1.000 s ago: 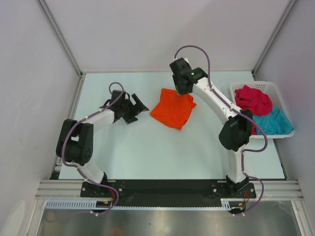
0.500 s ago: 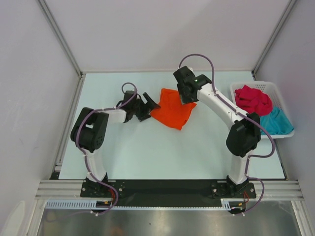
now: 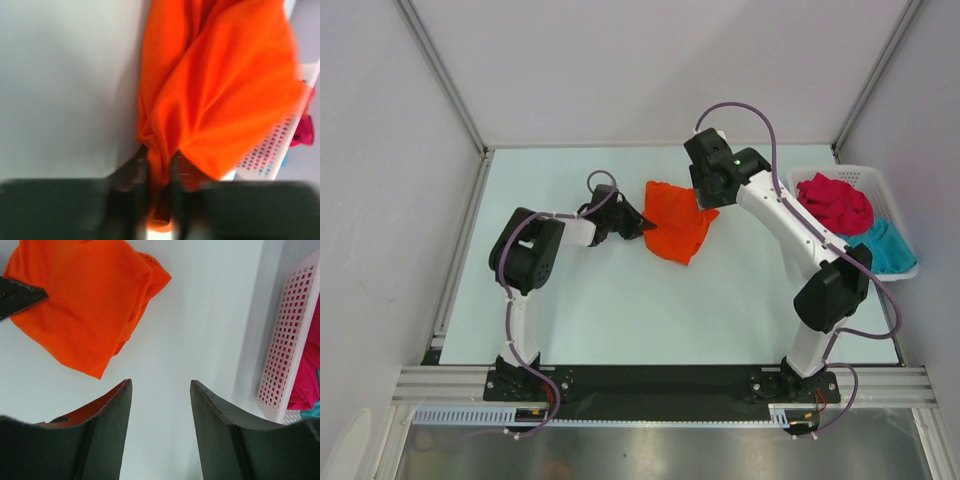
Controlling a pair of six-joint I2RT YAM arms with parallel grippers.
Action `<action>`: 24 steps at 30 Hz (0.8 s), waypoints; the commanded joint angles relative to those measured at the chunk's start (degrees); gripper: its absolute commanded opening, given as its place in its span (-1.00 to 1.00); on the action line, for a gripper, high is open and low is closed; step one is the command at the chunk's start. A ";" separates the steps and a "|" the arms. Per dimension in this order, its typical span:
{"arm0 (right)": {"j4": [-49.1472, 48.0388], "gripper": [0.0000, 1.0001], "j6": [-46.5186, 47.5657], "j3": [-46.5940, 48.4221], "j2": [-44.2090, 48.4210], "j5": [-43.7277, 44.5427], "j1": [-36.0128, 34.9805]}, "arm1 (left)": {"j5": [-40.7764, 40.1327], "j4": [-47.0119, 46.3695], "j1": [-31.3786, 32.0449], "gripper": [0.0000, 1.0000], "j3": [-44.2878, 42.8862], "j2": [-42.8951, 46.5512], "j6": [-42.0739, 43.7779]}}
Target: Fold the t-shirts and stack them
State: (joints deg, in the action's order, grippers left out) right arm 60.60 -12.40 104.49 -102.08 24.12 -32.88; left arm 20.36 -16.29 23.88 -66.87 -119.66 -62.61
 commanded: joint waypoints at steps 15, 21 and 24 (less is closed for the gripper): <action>3.56 0.10 -2.62 2.56 12.08 -1.79 -3.68 | -0.76 20.06 -13.58 -1.00 3.23 13.56 7.23; 3.91 0.10 -2.98 3.09 13.49 -1.88 -5.70 | -0.14 25.52 -21.31 -1.00 6.05 20.16 10.49; 4.79 0.10 -2.80 3.79 14.28 -1.45 -5.96 | 0.20 26.75 -26.22 -1.00 8.76 22.88 11.10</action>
State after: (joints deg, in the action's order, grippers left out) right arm 63.83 -14.79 105.51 -91.22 22.35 -38.26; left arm 20.12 7.11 2.63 -60.77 -102.06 -54.43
